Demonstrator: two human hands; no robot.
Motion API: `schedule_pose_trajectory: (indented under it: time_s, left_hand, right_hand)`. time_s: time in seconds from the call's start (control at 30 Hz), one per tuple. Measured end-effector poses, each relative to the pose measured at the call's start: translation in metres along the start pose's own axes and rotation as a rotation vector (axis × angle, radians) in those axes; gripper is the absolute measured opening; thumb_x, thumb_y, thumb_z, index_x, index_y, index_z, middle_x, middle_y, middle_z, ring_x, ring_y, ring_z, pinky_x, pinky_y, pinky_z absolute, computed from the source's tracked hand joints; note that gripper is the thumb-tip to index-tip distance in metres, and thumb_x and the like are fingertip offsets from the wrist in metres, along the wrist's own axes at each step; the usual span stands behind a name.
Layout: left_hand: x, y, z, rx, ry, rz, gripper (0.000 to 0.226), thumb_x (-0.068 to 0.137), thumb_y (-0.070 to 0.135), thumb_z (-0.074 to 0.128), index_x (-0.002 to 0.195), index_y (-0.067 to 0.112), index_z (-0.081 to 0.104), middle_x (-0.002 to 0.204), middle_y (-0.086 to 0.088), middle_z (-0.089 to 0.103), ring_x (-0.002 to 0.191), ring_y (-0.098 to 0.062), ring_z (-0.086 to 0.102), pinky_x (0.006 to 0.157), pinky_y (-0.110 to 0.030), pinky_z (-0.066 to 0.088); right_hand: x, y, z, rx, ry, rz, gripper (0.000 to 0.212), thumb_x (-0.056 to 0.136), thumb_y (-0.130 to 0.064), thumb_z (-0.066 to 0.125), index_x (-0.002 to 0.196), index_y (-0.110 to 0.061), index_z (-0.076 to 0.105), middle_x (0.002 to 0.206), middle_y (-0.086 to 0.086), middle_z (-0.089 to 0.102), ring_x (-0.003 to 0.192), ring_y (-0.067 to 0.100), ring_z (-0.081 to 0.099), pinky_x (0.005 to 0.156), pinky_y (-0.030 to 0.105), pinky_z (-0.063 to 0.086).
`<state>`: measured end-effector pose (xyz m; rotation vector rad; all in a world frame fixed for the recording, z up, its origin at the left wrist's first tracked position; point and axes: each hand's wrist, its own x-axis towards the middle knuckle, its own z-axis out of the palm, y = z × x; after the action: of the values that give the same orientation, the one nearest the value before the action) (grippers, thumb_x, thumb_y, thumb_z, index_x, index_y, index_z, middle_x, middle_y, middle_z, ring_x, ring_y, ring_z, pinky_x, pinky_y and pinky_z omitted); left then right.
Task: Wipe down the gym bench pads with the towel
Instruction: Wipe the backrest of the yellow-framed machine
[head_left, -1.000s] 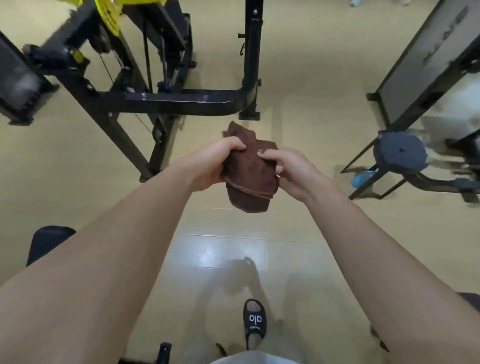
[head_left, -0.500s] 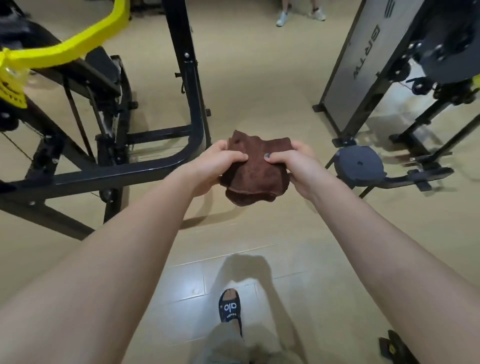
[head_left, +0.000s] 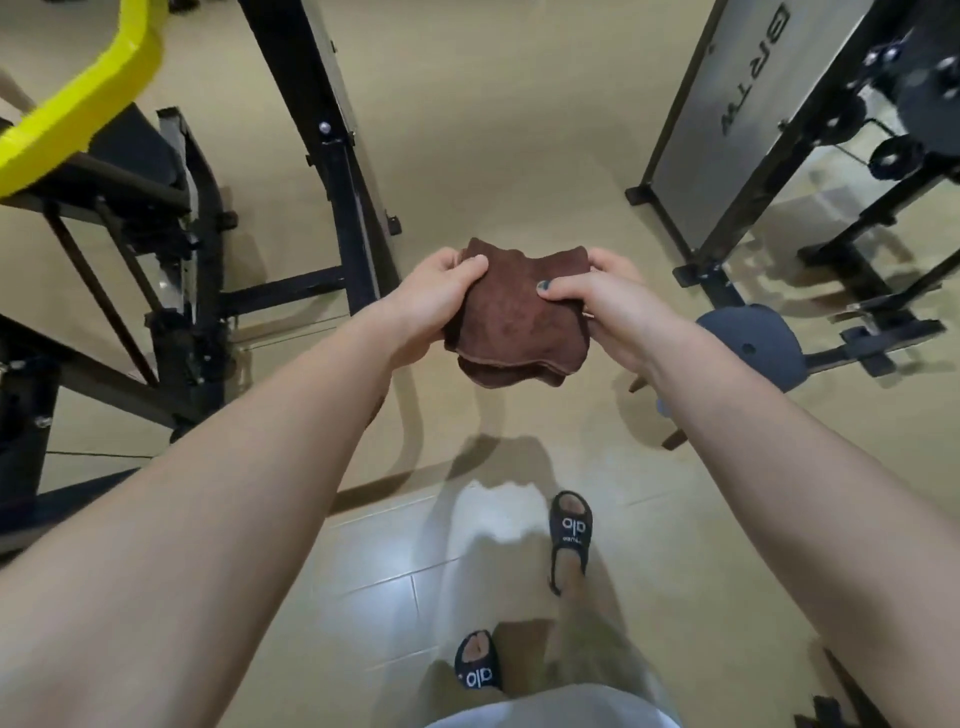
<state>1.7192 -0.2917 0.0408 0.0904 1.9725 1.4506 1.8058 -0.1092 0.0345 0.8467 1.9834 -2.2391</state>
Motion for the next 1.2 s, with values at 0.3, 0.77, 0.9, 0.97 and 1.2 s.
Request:
schedule_pose_trajectory:
  time_s: [0.3, 0.77, 0.9, 0.97, 1.2]
  left_hand:
    - [0.193, 0.101, -0.006, -0.125, 0.058, -0.051, 0.005, 0.106, 0.023, 0.053, 0.109, 0.021, 0.049, 0.112, -0.006, 0.067, 0.102, -0.022, 0.068, 0.096, -0.045, 0.054]
    - [0.485, 0.254, -0.105, -0.265, 0.164, -0.019, 0.031, 0.104, 0.022, 0.056, 0.133, 0.015, 0.063, 0.121, -0.005, 0.077, 0.111, -0.020, 0.074, 0.099, -0.037, 0.057]
    - [0.583, 0.293, -0.151, -0.302, 0.218, 0.000, 0.041, 0.100, 0.030, 0.062, 0.138, 0.014, 0.059, 0.125, -0.007, 0.074, 0.113, -0.020, 0.073, 0.105, -0.041, 0.056]
    - [0.623, 0.317, -0.171, -0.316, 0.236, -0.011, 0.038, 0.104, 0.032, 0.059, 0.136, 0.013, 0.059, 0.125, -0.008, 0.074, 0.113, -0.020, 0.073, 0.103, -0.039, 0.057]
    - [0.761, 0.375, -0.254, -0.311, 0.348, -0.034, 0.035, 0.104, 0.034, 0.058, 0.134, 0.016, 0.058, 0.124, -0.002, 0.074, 0.113, -0.018, 0.073, 0.098, -0.036, 0.059]
  right_hand:
    - [0.216, -0.084, -0.042, 0.031, -0.181, 0.079, 0.017, 0.090, 0.002, 0.069, 0.104, -0.006, 0.073, 0.096, 0.008, 0.077, 0.088, 0.020, 0.076, 0.072, 0.027, 0.061]
    - [0.575, -0.242, -0.002, -0.010, -0.267, 0.038, 0.070, 0.054, -0.005, 0.081, 0.121, 0.009, 0.068, 0.119, 0.026, 0.074, 0.108, 0.038, 0.075, 0.089, 0.041, 0.061]
    - [0.671, -0.289, 0.019, -0.008, -0.238, 0.014, 0.046, 0.071, 0.003, 0.073, 0.117, 0.007, 0.072, 0.117, 0.027, 0.074, 0.109, 0.041, 0.073, 0.092, 0.043, 0.060]
    - [0.720, -0.309, 0.032, 0.007, -0.227, 0.022, 0.039, 0.075, 0.007, 0.071, 0.114, 0.007, 0.073, 0.116, 0.028, 0.074, 0.109, 0.041, 0.073, 0.093, 0.045, 0.060]
    - [0.877, -0.376, 0.083, 0.024, -0.253, 0.032, 0.041, 0.071, 0.005, 0.075, 0.112, 0.005, 0.073, 0.113, 0.027, 0.075, 0.105, 0.040, 0.075, 0.087, 0.046, 0.065]
